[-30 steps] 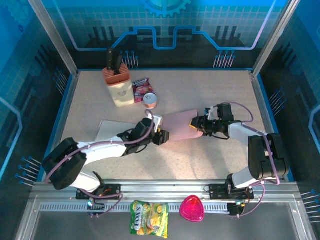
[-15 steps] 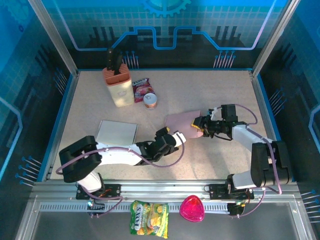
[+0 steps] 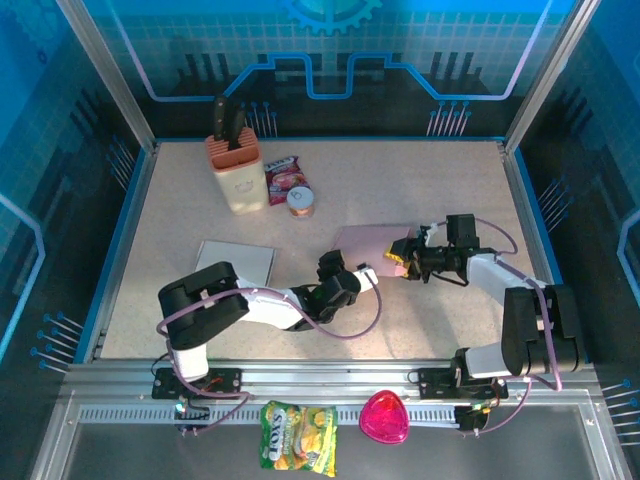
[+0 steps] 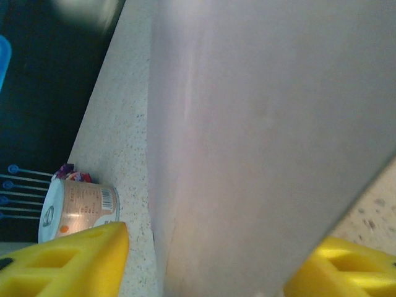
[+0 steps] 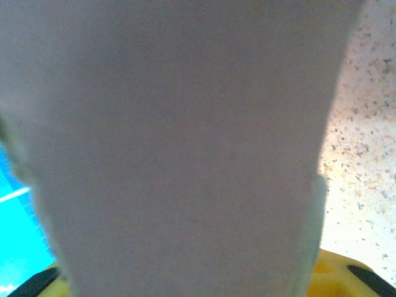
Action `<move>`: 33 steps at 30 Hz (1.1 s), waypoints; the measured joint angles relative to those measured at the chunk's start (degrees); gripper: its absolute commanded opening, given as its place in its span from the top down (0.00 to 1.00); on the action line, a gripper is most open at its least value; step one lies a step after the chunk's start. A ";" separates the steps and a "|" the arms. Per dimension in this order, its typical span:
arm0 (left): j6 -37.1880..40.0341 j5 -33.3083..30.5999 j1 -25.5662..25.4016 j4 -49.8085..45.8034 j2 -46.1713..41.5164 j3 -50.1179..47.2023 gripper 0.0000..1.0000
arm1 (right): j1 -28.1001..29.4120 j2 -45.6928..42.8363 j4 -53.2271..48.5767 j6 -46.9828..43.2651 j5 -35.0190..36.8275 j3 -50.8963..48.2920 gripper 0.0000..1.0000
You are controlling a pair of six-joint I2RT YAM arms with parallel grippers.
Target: Fold the paper box
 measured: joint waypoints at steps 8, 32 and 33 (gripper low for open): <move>3.02 -0.92 -0.07 1.95 0.13 0.22 0.70 | -0.96 -0.02 0.09 0.81 -1.20 -0.11 0.53; -9.81 11.32 -0.46 -38.01 -12.76 13.64 0.81 | -7.45 -15.85 -6.19 2.12 0.22 0.33 0.26; -11.08 12.35 -0.46 -41.38 -12.79 15.43 0.81 | -7.93 -17.68 -7.93 1.42 1.44 0.66 0.26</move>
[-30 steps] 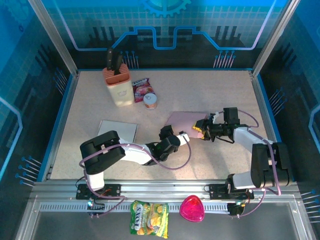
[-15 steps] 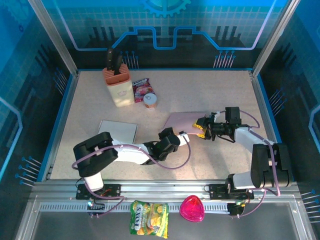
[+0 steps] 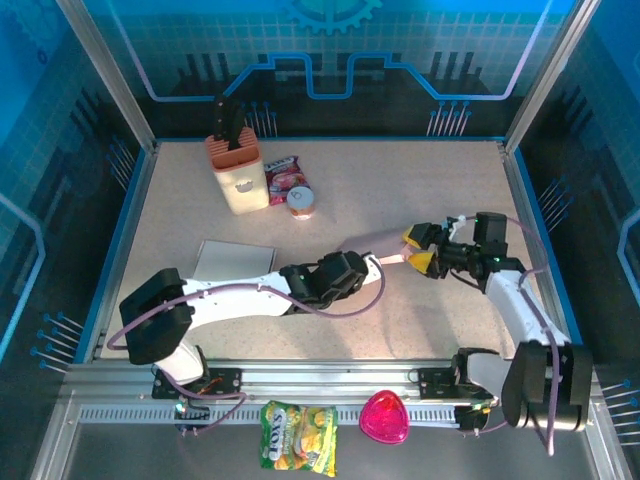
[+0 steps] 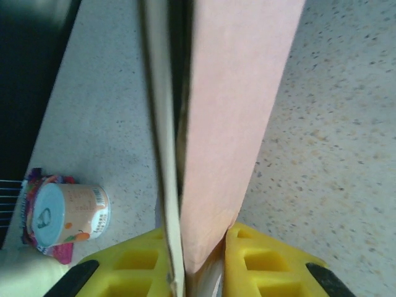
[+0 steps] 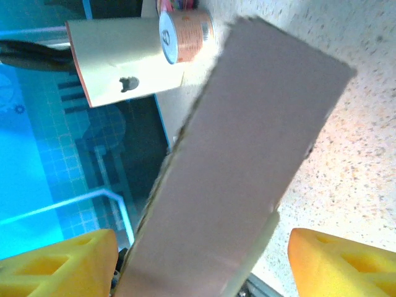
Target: Fold the paper box
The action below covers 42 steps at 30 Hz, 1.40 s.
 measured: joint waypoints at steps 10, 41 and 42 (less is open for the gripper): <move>-10.54 10.29 1.22 -28.09 0.44 15.21 0.82 | -0.87 -12.94 -15.80 -6.49 13.03 2.14 0.27; -14.36 31.74 12.90 -50.64 18.93 41.00 0.66 | 24.20 -7.43 0.17 7.41 29.70 -2.16 0.26; -14.25 32.04 13.03 -50.45 19.23 41.16 0.66 | 24.20 -6.88 0.66 7.76 29.70 -2.16 0.26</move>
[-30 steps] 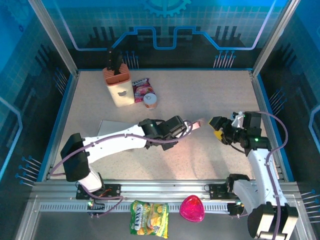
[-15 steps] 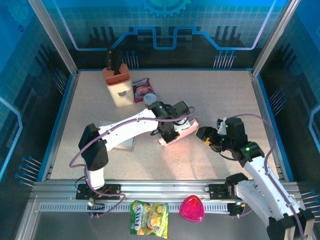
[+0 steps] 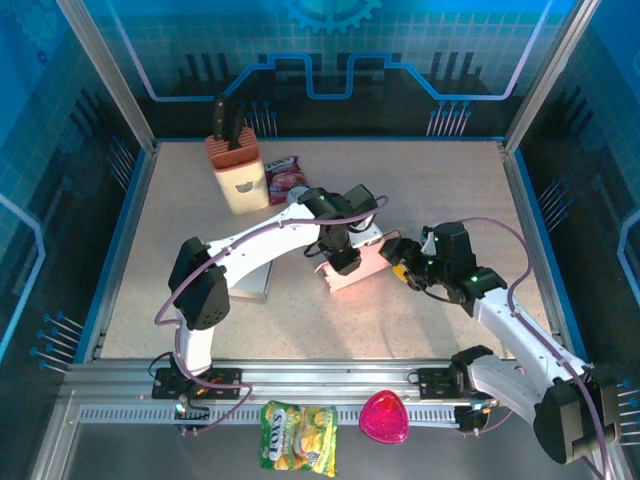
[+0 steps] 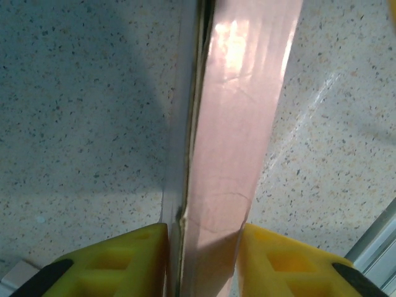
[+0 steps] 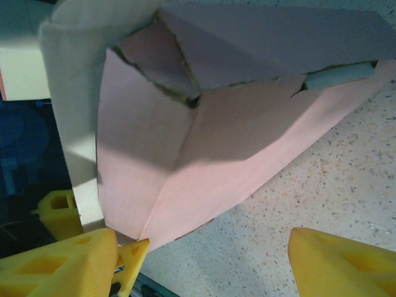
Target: Fold the paper box
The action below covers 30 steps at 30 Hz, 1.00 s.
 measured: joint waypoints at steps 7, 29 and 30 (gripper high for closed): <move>0.07 1.40 0.44 0.22 1.79 0.72 0.64 | -0.02 2.40 1.77 1.57 0.07 0.00 0.27; 0.07 1.33 0.81 1.60 2.25 0.37 0.56 | 1.46 9.46 8.33 6.03 1.57 -0.11 0.25; 0.07 1.31 0.81 1.77 2.23 0.20 0.56 | 1.51 9.64 8.35 6.14 1.68 -0.11 0.26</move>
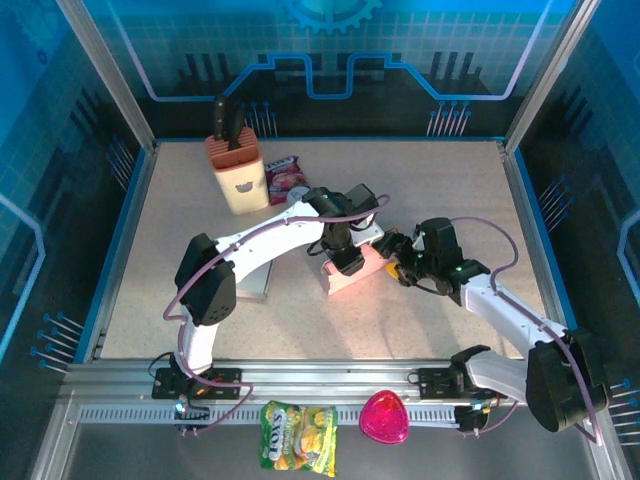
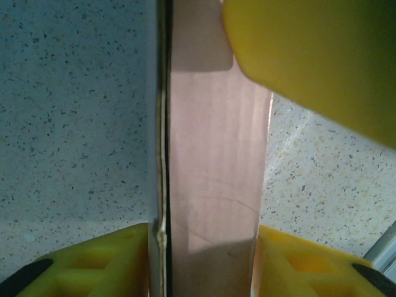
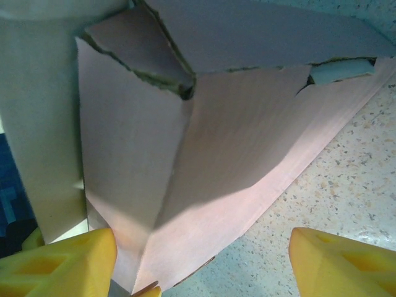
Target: Fold the paper box
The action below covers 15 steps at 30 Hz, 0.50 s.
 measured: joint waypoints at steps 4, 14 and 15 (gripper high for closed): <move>0.02 -0.11 0.11 1.14 -0.35 -1.18 0.53 | 0.39 1.64 1.16 0.26 0.74 0.04 0.29; 0.02 -0.35 0.20 3.50 -2.36 -4.28 0.53 | 1.64 3.85 5.03 1.27 1.77 0.61 0.43; 0.02 -0.39 0.20 3.72 -2.45 -4.52 0.53 | 1.77 3.85 4.98 1.31 2.03 0.72 0.45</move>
